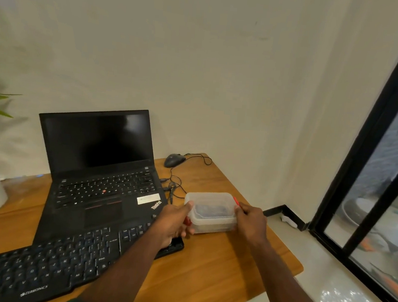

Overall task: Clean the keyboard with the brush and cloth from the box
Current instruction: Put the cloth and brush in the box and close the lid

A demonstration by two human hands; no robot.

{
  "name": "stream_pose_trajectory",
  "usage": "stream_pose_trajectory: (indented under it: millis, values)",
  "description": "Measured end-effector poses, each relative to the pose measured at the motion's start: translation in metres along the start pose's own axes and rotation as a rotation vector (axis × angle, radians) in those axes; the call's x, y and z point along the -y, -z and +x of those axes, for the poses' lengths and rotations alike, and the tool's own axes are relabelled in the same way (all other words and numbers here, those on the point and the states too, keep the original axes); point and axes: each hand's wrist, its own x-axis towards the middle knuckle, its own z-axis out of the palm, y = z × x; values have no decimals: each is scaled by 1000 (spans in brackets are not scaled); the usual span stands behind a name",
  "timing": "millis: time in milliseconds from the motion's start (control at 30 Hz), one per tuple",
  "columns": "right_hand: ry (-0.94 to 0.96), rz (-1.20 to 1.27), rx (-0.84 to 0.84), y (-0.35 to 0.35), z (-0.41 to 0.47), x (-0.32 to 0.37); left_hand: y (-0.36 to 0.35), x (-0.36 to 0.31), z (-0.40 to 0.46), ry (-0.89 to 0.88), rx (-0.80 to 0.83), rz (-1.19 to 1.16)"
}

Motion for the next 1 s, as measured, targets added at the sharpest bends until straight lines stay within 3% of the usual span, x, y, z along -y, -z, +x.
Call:
stream_pose_trajectory:
  millis: [133, 333, 533, 667, 833, 1000]
  values:
    - [-18, -7, -66, -4, -3, 0, -3, 2, 1, -1, -79, 38]
    - [6, -11, -96, -9, -8, 1, -8, 9, 2, -42, -217, -109]
    - [108, -83, -103, -15, -14, 2, -14, 20, 2, -295, -421, 241]
    - [171, -166, -89, -13, -16, 5, -15, 17, 2, -380, -406, 513]
    - [191, -230, -31, -11, -11, 0, -12, 16, 7, -407, -355, 549]
    - [-83, 8, 171, -1, -1, -1, -1, 13, 16, -458, -236, 488]
